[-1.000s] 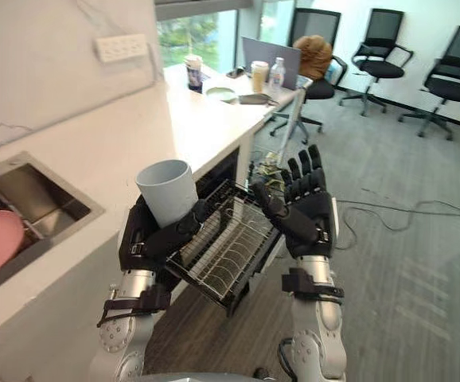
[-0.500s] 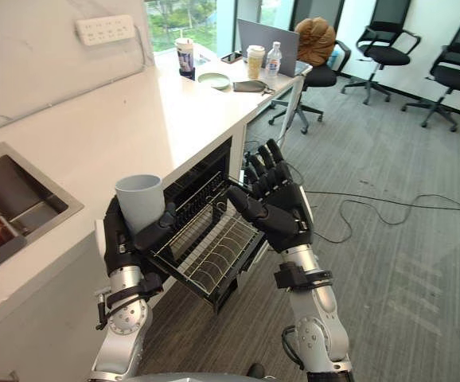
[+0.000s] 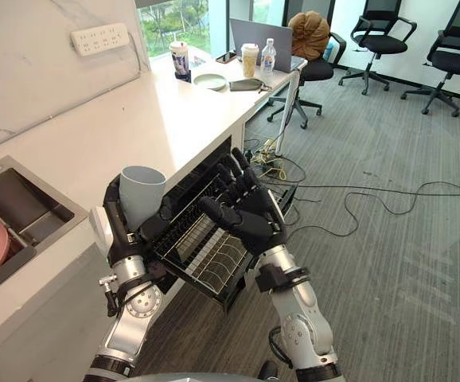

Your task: Walk over to the sink, pick up the cup, carry it to the dishwasher, place the cup inside the dishwasher, then close the dishwasher door

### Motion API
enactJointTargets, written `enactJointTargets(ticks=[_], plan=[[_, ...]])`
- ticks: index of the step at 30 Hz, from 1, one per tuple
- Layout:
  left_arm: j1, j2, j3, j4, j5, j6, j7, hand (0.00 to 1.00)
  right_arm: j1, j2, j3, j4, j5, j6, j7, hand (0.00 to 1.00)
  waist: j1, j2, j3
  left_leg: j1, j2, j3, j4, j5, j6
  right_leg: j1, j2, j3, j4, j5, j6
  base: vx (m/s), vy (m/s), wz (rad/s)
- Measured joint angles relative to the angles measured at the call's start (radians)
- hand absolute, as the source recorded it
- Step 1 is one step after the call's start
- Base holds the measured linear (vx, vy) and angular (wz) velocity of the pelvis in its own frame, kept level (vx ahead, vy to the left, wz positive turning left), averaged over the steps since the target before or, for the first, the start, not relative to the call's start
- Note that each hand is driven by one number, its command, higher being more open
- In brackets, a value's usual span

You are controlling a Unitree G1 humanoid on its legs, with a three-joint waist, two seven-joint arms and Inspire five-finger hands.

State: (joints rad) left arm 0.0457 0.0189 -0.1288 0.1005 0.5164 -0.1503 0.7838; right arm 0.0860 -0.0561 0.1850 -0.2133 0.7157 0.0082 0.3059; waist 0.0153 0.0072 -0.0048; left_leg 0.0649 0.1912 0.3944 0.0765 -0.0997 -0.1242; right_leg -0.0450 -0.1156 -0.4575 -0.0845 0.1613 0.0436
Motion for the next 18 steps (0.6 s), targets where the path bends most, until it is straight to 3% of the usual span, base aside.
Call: enactJointTargets(ticks=[18], plan=[[-0.007, 0.005, -0.081, -0.044, 0.114, -0.013, -0.002, 0.0, -0.005, -0.024, 0.061, 0.003, -0.121, 0.026, -0.117, 1.0, -0.002, 0.003, 0.002, -0.022, -0.005, -0.003, 0.013, -0.002, 0.006, -0.015, -0.008, 0.002, -0.001, 0.01, 0.0, -0.01, 0.048, 0.0]])
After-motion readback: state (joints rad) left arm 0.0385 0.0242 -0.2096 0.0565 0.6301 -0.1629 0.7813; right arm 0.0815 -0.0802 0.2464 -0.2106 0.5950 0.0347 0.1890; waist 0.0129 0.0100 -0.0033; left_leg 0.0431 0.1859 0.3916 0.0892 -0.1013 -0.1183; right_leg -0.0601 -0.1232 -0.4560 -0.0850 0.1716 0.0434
